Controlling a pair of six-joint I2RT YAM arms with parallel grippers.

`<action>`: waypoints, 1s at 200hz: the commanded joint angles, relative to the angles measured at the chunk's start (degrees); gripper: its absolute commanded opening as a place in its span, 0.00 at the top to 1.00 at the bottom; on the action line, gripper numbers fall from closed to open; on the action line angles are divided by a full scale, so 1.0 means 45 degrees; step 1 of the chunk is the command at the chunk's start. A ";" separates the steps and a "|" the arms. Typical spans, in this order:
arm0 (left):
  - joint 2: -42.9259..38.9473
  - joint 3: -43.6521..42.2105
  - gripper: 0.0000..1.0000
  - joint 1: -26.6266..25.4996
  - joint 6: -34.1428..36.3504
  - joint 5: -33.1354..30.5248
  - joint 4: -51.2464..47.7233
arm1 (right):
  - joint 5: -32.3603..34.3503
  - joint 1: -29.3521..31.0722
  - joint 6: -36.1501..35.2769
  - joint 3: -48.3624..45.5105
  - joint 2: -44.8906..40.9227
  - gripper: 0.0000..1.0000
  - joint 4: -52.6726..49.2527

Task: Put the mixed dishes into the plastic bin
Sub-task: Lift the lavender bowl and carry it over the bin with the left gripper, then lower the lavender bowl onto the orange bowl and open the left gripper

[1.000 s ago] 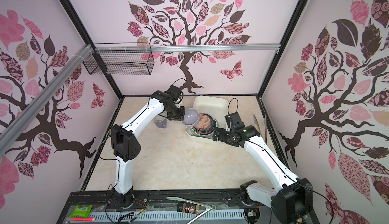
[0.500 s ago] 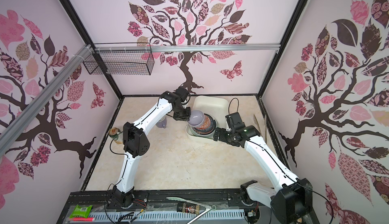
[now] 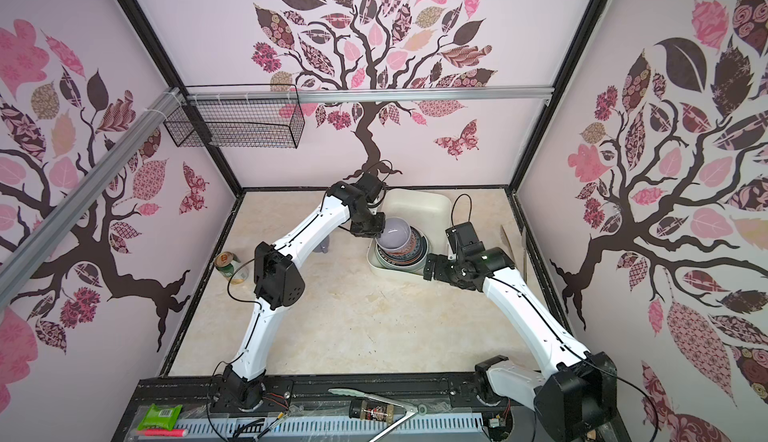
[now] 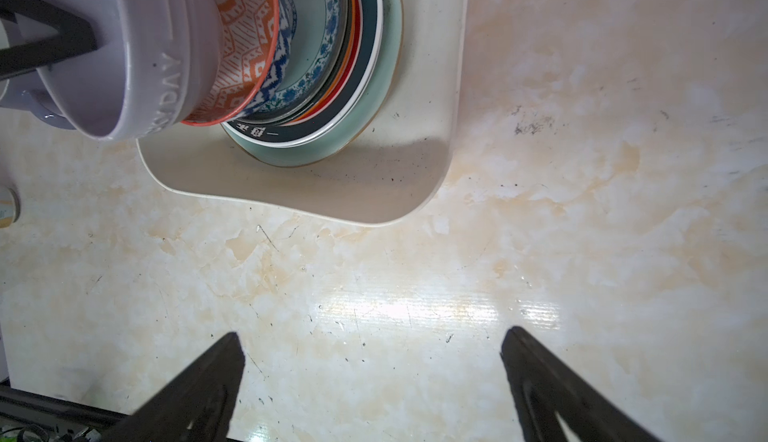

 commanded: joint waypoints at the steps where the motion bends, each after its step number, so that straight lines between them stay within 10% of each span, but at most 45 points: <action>1: 0.0199 0.0844 0.90 -0.0150 0.0262 0.0080 0.0168 | 0.0315 -0.0103 -0.0197 0.0285 -0.0143 0.00 -0.0482; 200: 0.0999 0.0992 0.78 -0.0174 0.0147 0.1168 0.0402 | 0.0454 -0.0141 0.0267 0.0173 -0.0592 0.00 -0.0942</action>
